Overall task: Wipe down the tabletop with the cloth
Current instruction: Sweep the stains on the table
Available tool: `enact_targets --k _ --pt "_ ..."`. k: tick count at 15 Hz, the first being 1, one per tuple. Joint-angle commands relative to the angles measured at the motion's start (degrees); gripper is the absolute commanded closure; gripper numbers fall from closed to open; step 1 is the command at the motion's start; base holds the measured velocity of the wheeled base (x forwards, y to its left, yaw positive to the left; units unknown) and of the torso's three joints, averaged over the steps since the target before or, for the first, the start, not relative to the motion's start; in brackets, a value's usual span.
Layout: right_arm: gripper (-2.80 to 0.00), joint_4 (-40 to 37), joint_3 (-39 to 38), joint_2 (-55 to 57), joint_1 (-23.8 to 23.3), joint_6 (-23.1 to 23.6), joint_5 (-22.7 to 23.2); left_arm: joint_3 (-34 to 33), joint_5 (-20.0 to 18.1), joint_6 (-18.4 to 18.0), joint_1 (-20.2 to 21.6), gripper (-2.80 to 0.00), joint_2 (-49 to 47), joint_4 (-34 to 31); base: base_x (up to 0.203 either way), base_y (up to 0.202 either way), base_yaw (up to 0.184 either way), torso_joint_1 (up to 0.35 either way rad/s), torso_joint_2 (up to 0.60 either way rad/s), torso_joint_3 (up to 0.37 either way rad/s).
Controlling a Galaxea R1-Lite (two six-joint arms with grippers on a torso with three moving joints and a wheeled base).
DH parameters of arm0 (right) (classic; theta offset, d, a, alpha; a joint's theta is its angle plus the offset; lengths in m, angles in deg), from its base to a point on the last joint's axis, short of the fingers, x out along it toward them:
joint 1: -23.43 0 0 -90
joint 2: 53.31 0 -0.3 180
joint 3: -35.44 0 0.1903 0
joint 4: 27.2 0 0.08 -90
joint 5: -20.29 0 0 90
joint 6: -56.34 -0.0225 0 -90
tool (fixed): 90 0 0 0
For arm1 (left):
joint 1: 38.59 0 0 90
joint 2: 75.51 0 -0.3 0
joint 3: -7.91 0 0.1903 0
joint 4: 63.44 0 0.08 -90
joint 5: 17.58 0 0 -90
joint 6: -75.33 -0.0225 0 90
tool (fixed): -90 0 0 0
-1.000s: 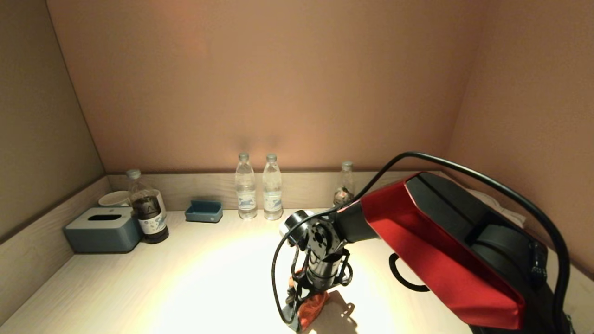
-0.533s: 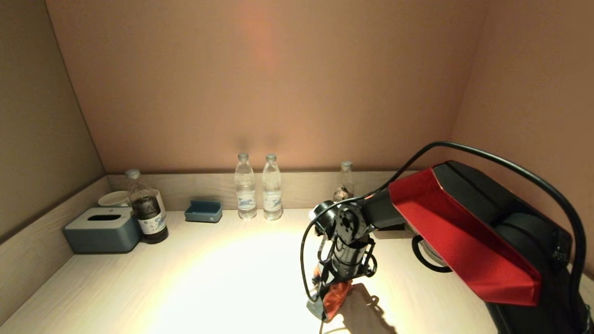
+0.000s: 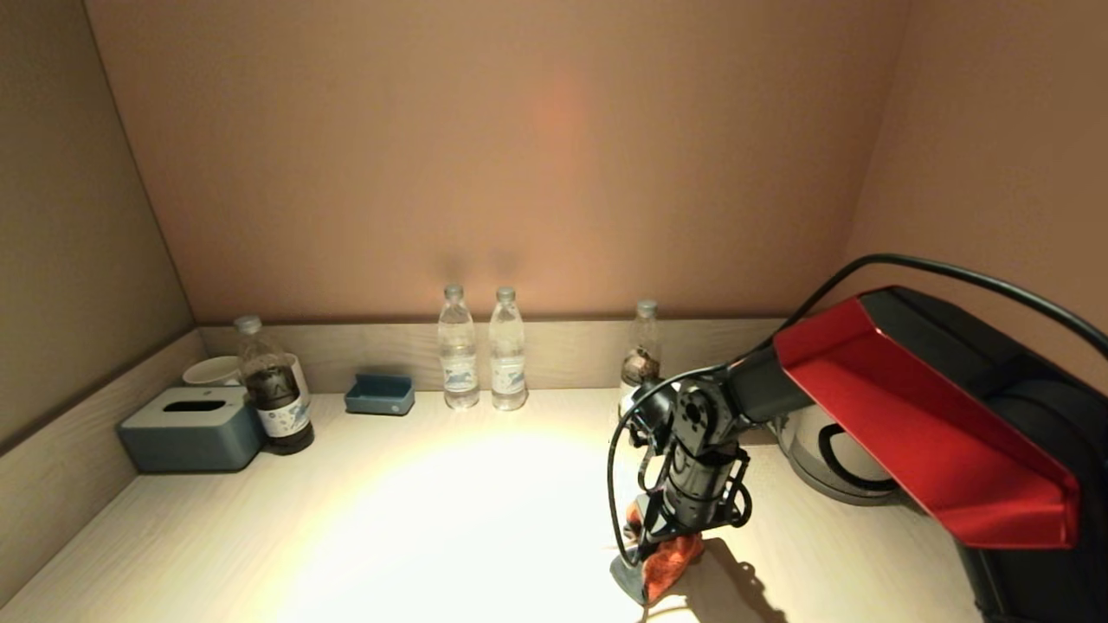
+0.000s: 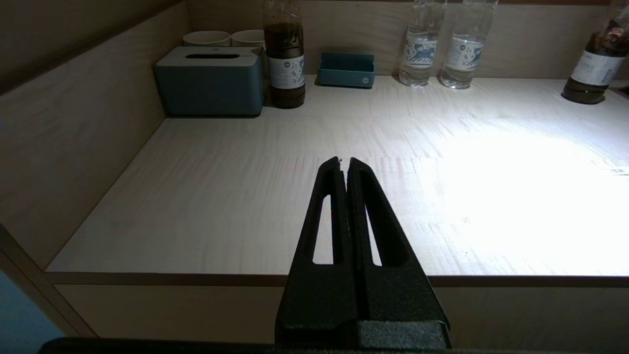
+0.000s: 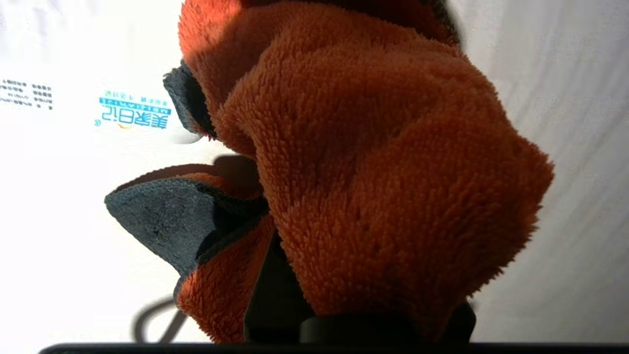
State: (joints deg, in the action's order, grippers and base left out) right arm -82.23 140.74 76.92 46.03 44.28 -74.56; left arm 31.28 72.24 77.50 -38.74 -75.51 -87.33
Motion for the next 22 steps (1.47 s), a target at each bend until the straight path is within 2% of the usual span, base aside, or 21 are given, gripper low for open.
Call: enact_targets --k 1,4,8,11,16,22 --pt "0.00 2.10 -6.42 -3.40 -1.58 0.57 0.00 0.00 0.01 0.03 -0.02 0.00 0.00 0.00 0.000 0.000 0.000 0.000 0.00 0.000" --pt "0.00 5.81 -12.71 -7.14 -3.30 0.89 0.10 0.00 0.01 0.03 -0.02 0.00 0.00 0.00 0.000 0.000 0.000 0.000 0.00 0.000" --pt "0.00 9.84 -16.82 -7.09 -6.71 2.33 0.10 0.00 0.01 0.03 -0.02 0.00 0.00 0.00 0.000 0.000 0.000 0.000 0.00 0.000" --pt "0.00 10.67 -18.56 -6.80 -7.29 3.20 0.10 0.00 0.01 0.03 -0.02 0.00 0.00 0.00 0.000 0.000 0.000 0.000 0.00 0.000" --pt "0.00 12.17 -18.98 -5.75 -10.58 4.88 0.02 0.00 0.01 0.03 -0.02 0.00 0.00 0.00 0.000 0.000 0.000 0.000 0.00 0.000" --pt "0.00 12.32 -23.21 -7.00 -15.39 7.14 -0.16 0.00 0.01 0.03 -0.02 0.00 0.00 0.00 0.000 0.000 0.000 0.000 0.00 0.000"
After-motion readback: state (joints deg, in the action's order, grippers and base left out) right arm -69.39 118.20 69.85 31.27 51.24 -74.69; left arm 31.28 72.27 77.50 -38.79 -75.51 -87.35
